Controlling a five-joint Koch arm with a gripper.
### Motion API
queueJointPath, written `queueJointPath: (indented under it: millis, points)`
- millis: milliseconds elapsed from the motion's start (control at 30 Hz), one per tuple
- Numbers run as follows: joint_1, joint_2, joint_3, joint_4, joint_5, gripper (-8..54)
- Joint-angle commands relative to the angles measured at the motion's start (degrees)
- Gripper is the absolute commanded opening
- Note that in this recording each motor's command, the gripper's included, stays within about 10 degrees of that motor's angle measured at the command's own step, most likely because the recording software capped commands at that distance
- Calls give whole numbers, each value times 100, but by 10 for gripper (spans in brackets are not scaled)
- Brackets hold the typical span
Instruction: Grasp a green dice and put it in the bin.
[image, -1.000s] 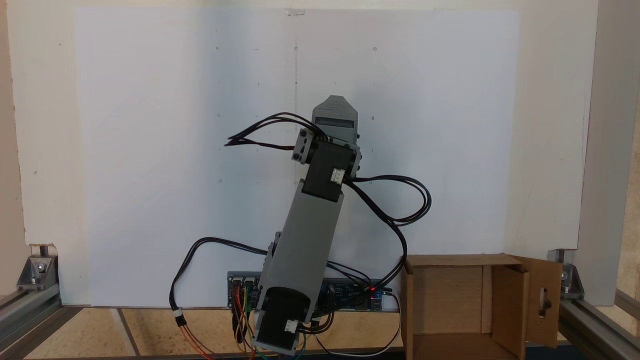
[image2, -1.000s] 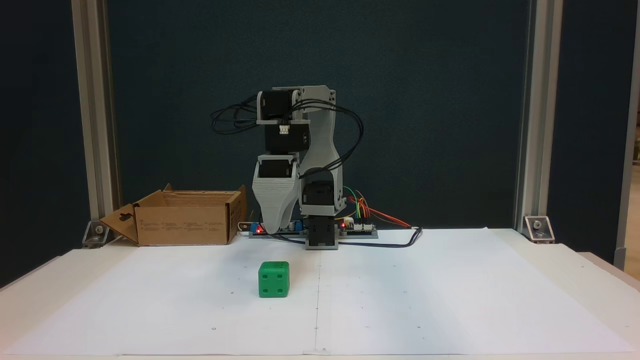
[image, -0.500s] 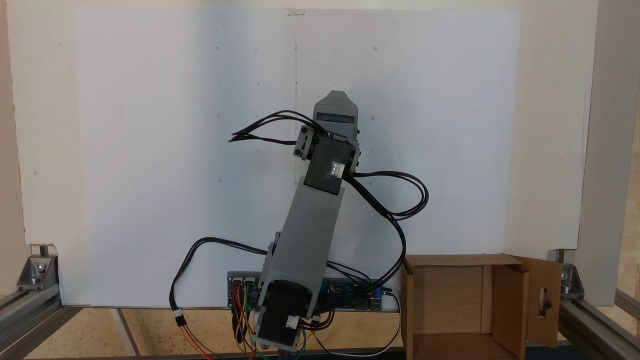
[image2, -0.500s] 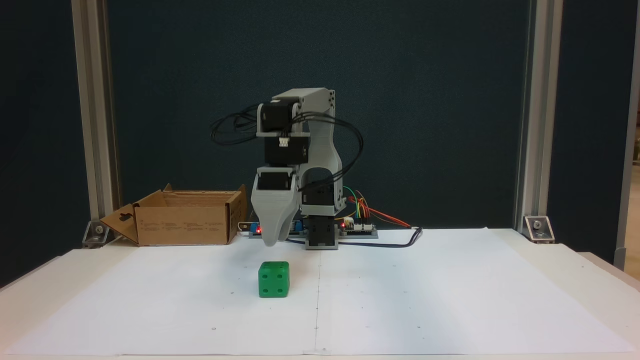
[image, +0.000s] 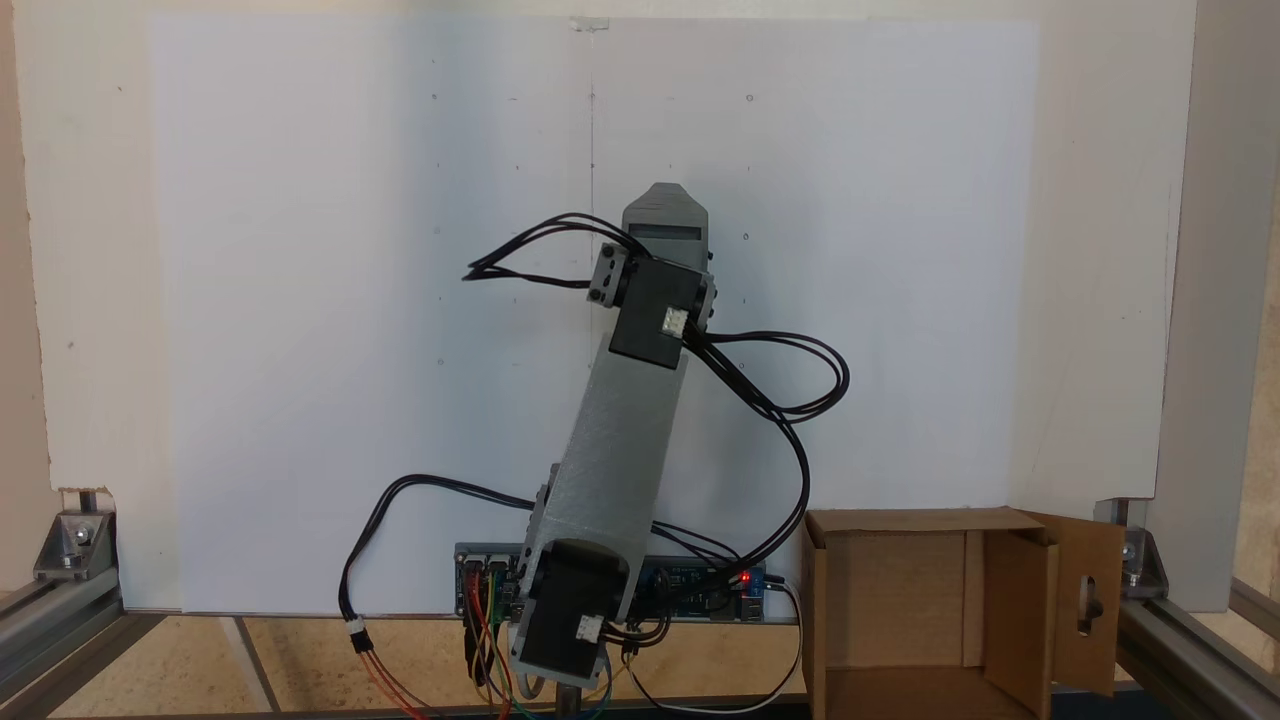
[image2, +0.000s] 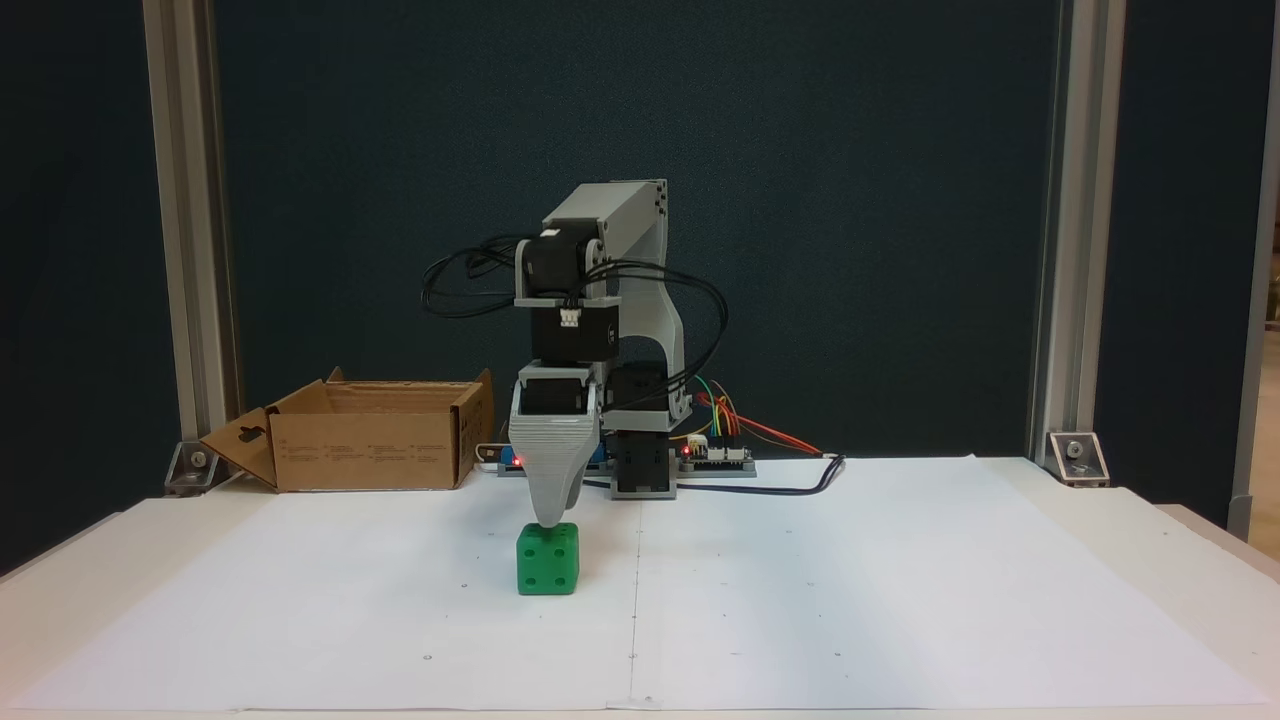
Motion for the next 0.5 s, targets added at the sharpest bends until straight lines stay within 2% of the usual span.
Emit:
queueJointPath:
  millis: [0,467]
  points:
    - [-53,-53,-44,-141,-264,432]
    - [-62,-387,44,-580,-360,431]
